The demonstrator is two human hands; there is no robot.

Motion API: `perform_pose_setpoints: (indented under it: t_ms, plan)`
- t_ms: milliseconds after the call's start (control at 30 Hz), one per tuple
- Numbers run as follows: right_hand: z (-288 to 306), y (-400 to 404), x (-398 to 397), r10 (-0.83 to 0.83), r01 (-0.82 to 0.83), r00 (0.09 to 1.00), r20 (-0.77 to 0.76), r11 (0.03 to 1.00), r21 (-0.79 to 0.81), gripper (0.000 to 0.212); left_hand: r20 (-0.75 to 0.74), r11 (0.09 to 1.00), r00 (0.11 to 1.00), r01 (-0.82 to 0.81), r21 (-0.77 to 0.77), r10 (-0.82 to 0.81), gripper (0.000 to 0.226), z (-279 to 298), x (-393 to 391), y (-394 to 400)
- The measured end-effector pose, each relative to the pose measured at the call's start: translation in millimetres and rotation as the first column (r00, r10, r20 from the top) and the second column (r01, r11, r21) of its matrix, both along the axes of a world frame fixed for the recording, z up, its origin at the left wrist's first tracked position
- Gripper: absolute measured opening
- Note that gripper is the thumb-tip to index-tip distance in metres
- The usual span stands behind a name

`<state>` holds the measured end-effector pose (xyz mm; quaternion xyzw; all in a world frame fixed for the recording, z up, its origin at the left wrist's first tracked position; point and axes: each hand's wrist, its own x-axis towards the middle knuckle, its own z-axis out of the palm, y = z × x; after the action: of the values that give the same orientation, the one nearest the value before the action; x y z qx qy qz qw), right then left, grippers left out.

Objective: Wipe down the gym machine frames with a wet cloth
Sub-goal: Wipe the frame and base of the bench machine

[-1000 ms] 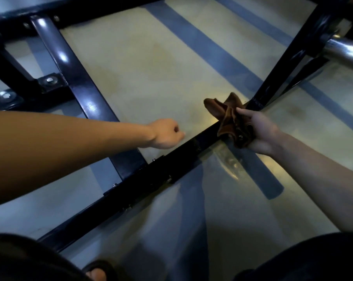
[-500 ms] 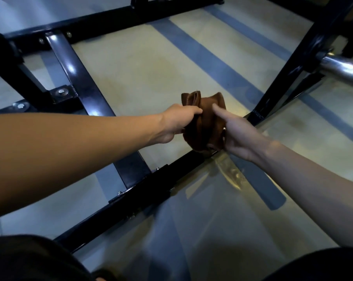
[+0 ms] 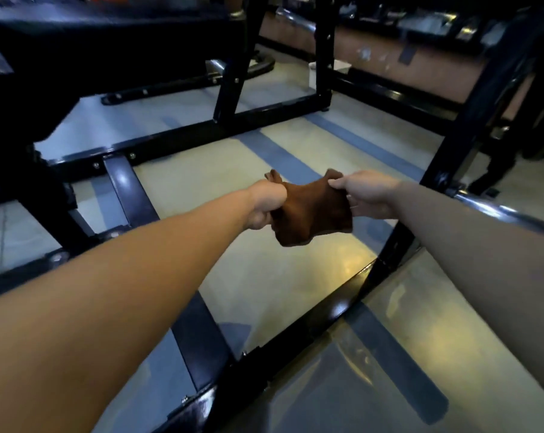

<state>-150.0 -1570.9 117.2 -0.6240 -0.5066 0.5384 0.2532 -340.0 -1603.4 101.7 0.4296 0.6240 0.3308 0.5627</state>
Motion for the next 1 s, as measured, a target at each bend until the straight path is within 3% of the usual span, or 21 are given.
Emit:
perform_pose_setpoints:
  t_ms: [67,167,233,300,367,500,567,633,667,733,767,867,1000]
  plan:
    - [-6,4,-4,-0.046,0.049,0.997,-0.061,0.998,0.044,0.026,0.052,0.994,0.993,-0.107,0.026,0.106,0.011,-6,-4,12]
    - [-17,1,-8,-0.047,0.054,0.998,-0.044,0.984,0.172,0.017,0.198,0.973,0.955,-0.229,0.018,0.221,0.033,-15,-12,19]
    - [-17,1,-5,-0.061,0.056,0.998,0.013,0.968,0.244,0.021,0.241,0.982,0.954,-0.189,0.017,0.180,0.034,-15,-18,20]
    - [-14,4,-2,-0.118,0.106,0.993,0.022,0.947,0.302,0.043,0.253,0.991,0.959,-0.134,0.020,0.125,0.029,-9,-22,19]
    - [-14,5,-1,-0.144,0.130,0.989,0.016,0.934,0.334,0.050,0.214,0.993,0.971,-0.115,0.016,0.109,0.028,-9,-25,17]
    - [-30,7,-3,-0.149,0.089,0.982,0.114,0.905,0.415,0.016,0.151,0.989,0.978,-0.146,0.023,0.141,0.016,-17,-26,18]
    - [-34,7,-4,-0.155,0.090,0.979,0.133,0.910,0.405,0.016,0.121,0.981,0.976,-0.188,0.053,0.180,0.020,-20,-27,21]
    - [-37,7,-5,-0.101,0.051,0.986,0.133,0.940,0.338,0.024,-0.032,0.981,0.988,-0.147,0.126,0.152,0.045,-25,-28,23]
    - [-37,6,-7,-0.048,0.005,0.989,0.140,0.955,0.297,0.035,-0.179,0.981,0.978,-0.080,0.178,0.112,0.056,-27,-29,23]
    - [-37,4,-10,0.057,-0.121,0.968,0.244,0.959,0.255,0.054,-0.432,0.960,0.897,0.037,0.276,0.090,0.051,-30,-30,21]
    - [-37,4,-11,0.098,-0.200,0.930,0.355,0.943,0.264,0.056,-0.476,0.950,0.873,0.051,0.310,0.109,0.041,-31,-31,21]
    - [-40,1,-10,0.087,-0.366,0.760,0.644,0.876,0.315,0.037,-0.415,0.958,0.898,-0.021,0.287,0.144,0.036,-34,-30,22]
    - [-47,0,-4,0.030,-0.356,0.740,0.672,0.865,0.353,0.034,-0.299,0.983,0.953,0.099,0.152,-0.049,0.015,-35,-18,22]
